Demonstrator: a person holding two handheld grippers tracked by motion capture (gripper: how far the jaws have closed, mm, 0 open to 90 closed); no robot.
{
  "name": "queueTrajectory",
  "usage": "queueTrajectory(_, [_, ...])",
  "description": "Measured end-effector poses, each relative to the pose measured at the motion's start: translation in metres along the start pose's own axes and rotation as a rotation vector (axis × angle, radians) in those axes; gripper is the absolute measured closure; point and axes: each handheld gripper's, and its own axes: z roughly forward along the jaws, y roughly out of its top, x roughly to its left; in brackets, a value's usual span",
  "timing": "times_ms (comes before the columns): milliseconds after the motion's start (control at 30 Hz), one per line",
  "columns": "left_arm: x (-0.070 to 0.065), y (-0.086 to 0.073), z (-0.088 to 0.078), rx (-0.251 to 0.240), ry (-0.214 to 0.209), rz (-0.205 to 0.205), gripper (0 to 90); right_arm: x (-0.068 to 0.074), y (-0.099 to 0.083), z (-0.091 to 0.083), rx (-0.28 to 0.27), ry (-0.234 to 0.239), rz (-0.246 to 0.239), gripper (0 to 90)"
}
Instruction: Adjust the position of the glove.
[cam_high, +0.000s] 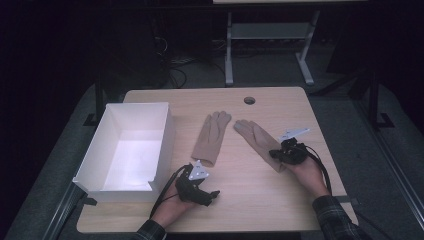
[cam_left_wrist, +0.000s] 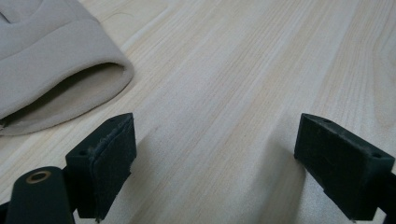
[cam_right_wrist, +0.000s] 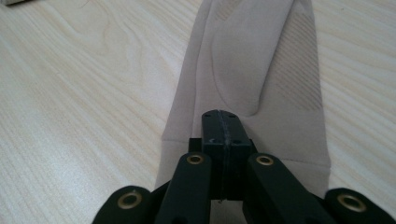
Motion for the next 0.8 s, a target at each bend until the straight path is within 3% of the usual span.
queueTrajectory(400, [0.0, 0.0, 0.0, -0.001, 0.0, -0.001, 12.1, 0.008, -0.005, -0.004, 0.031, 0.019, -0.022, 90.0])
queueTrajectory(800, [-0.001, -0.001, 0.0, -0.005, -0.002, -0.004, 12.1, 0.032, -0.019, -0.018, 0.063, 0.079, -0.057, 90.0])
